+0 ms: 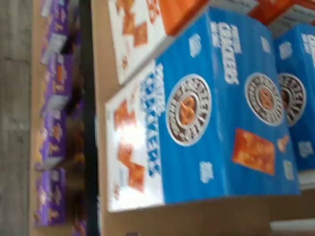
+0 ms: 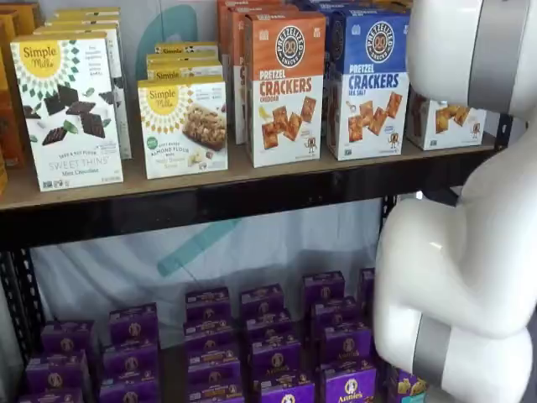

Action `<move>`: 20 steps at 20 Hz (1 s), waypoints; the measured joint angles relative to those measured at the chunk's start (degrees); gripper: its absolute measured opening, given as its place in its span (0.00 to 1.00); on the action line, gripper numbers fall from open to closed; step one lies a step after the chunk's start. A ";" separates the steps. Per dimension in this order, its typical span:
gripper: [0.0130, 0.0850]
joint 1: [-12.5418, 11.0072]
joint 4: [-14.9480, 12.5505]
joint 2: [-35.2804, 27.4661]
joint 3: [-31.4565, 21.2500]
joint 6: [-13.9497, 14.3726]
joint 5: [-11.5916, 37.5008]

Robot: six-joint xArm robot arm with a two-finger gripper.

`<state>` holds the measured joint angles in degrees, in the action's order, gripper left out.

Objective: Retrieve the yellow and white box located on the top shelf, the sixth one from the left

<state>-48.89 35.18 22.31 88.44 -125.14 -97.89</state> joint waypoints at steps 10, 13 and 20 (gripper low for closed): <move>1.00 4.40 -7.69 -3.46 1.49 -2.78 8.74; 1.00 4.98 -8.40 -5.55 3.70 -2.22 8.24; 1.00 7.31 -13.11 -10.62 9.34 -1.01 6.35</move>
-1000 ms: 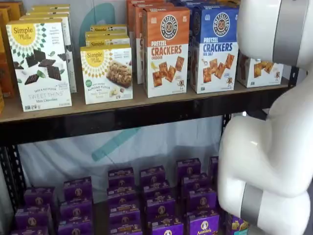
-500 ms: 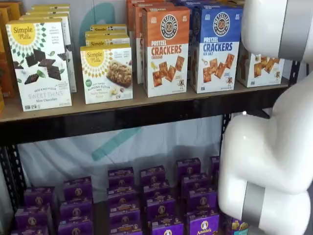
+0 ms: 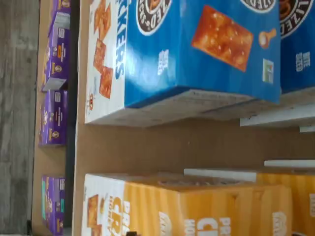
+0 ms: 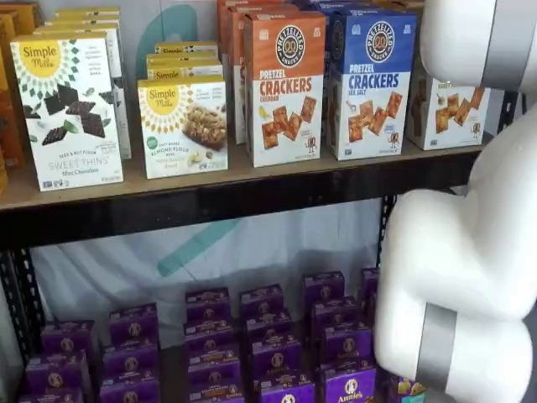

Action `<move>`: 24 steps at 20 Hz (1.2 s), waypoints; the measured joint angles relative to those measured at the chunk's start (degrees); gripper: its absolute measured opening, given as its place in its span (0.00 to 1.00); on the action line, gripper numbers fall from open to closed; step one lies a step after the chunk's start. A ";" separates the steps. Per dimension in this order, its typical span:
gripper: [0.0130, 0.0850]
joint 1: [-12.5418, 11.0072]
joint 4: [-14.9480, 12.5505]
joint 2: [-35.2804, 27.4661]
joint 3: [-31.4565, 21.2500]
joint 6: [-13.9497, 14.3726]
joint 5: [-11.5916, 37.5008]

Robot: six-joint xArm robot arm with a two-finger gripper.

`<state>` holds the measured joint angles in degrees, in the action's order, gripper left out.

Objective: Retrieve the yellow and white box located on the top shelf, the sixth one from the left

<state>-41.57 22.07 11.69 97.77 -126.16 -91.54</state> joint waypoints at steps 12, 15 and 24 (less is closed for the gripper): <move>1.00 2.62 -5.66 -4.45 2.84 0.38 0.84; 1.00 3.09 -7.29 -6.41 5.81 1.04 -2.21; 1.00 5.17 -13.51 -8.88 9.60 1.78 -6.21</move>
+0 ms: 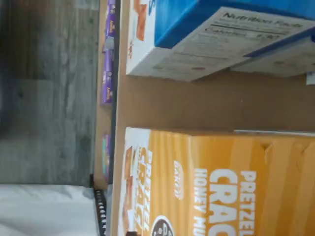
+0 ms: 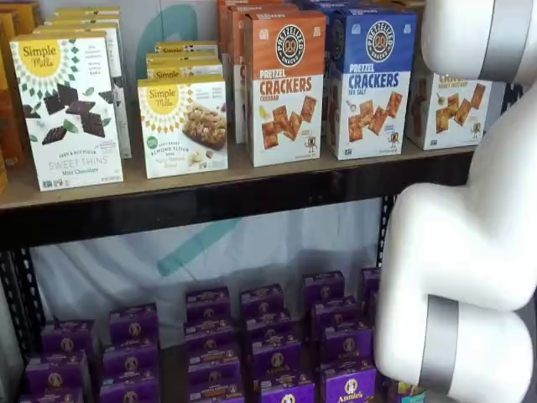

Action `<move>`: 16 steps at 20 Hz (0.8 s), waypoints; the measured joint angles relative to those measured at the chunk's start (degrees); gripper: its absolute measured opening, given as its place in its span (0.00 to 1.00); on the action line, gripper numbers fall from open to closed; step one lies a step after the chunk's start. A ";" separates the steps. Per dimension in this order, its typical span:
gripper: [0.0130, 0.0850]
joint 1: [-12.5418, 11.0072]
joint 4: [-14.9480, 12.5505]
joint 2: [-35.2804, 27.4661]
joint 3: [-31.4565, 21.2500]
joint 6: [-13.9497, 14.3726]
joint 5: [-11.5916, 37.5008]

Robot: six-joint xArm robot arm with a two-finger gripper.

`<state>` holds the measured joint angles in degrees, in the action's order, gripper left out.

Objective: Retrieve the yellow and white box located on the top shelf, the sixth one from the left

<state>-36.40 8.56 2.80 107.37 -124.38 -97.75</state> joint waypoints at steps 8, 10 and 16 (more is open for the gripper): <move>1.00 1.67 -4.21 -2.41 4.39 0.83 -5.18; 1.00 1.88 -5.08 -2.68 4.95 0.83 -6.03; 1.00 1.56 -4.93 -2.24 4.25 0.65 -6.70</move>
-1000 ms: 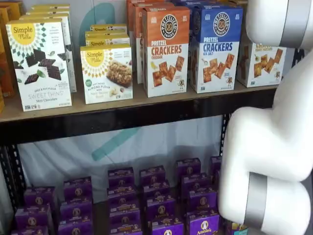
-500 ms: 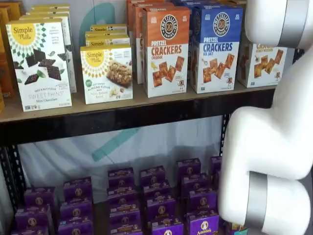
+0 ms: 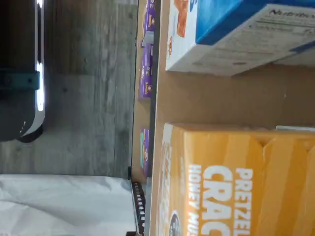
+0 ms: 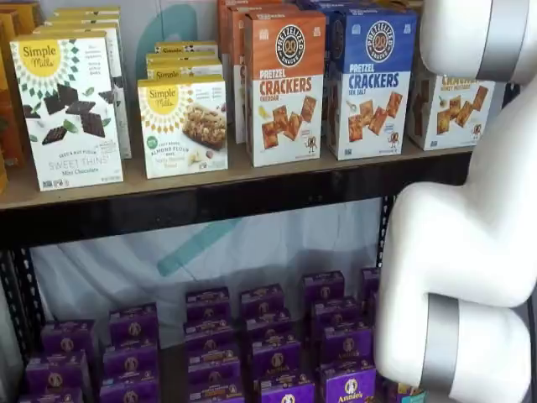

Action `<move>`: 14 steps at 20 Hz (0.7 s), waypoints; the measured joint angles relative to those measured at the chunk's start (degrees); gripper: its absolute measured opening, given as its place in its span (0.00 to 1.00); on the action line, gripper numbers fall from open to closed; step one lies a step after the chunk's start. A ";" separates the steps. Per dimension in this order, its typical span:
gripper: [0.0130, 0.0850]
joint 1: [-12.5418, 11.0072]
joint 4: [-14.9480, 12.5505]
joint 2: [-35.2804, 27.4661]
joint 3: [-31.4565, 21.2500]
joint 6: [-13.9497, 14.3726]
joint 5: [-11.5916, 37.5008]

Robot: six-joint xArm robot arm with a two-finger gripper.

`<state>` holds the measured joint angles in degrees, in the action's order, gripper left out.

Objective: Retrieve the yellow and white box located on the top shelf, the sixth one from the left

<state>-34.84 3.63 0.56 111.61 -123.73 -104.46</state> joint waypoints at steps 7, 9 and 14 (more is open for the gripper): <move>1.00 -0.11 0.79 1.18 -1.94 0.11 0.89; 0.89 -0.09 0.92 1.45 -2.37 0.15 1.08; 0.78 -0.18 1.10 1.76 -2.81 0.14 1.18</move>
<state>-35.02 4.73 2.32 108.81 -123.59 -103.27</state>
